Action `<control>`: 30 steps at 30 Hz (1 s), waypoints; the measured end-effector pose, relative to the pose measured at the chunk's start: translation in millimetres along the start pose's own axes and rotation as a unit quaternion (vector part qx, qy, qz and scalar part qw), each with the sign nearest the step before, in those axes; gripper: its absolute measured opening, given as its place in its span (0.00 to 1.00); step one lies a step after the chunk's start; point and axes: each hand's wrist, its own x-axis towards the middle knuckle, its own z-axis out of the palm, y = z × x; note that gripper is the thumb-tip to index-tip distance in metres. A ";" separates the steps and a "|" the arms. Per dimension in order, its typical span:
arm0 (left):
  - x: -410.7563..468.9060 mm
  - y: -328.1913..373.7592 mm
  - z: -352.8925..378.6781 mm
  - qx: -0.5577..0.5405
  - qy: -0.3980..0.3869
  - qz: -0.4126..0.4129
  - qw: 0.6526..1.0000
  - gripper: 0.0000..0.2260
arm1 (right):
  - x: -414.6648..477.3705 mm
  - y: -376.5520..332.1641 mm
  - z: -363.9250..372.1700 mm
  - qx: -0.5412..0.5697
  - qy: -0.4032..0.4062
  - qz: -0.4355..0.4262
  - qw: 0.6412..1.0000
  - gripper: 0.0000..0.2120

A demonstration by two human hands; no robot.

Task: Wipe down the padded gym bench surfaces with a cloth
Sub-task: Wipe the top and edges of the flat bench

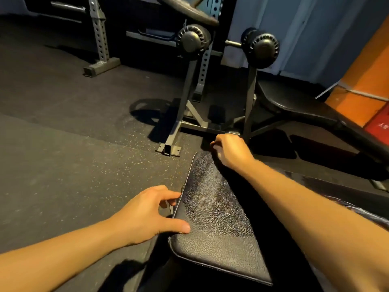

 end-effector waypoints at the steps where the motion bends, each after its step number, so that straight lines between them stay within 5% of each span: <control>1: -0.5 -0.2 -1.1 0.004 -0.004 0.003 1.000 0.37 | 2.3 -3.5 3.9 -0.009 0.018 0.011 1.000 0.07; 4: 2.5 -3.1 -11.8 -0.005 -0.048 0.006 0.999 0.38 | -51.5 -46.5 0.6 0.039 -0.024 -0.070 0.997 0.06; 8: 8.5 -10.5 -24.1 0.027 -0.105 0.023 0.994 0.37 | -154.0 -51.9 -31.8 0.131 -0.153 -0.286 0.937 0.08; 10: 9.4 -11.6 -23.5 0.038 -0.100 0.023 0.994 0.45 | -140.0 -20.1 -40.2 0.079 -0.100 -0.225 0.966 0.06; 14: 7.9 -8.5 -23.9 0.047 -0.090 0.029 0.994 0.49 | -69.6 28.8 -29.6 -0.043 0.032 0.041 0.998 0.07; 16: 6.5 -5.4 -24.5 0.046 -0.099 0.039 0.993 0.44 | -70.8 -14.3 -15.2 -0.027 0.027 0.046 0.998 0.06; 21: 3.2 -9.1 -24.1 0.071 -0.121 0.048 0.989 0.46 | -173.1 -74.8 -25.4 0.079 -0.092 -0.212 0.970 0.10; 23: 3.4 -10.5 -21.8 0.073 -0.117 0.054 0.989 0.47 | -175.5 -30.4 -38.9 0.036 -0.076 -0.148 0.985 0.09; 26: 3.3 -11.7 -20.2 0.067 -0.108 0.068 0.990 0.46 | -141.7 42.9 -46.5 -0.086 -0.005 0.057 0.995 0.10; 30: 6.9 -3.9 -25.0 0.081 -0.106 0.076 0.988 0.43 | -114.1 -26.4 -25.7 -0.054 0.006 0.109 0.993 0.05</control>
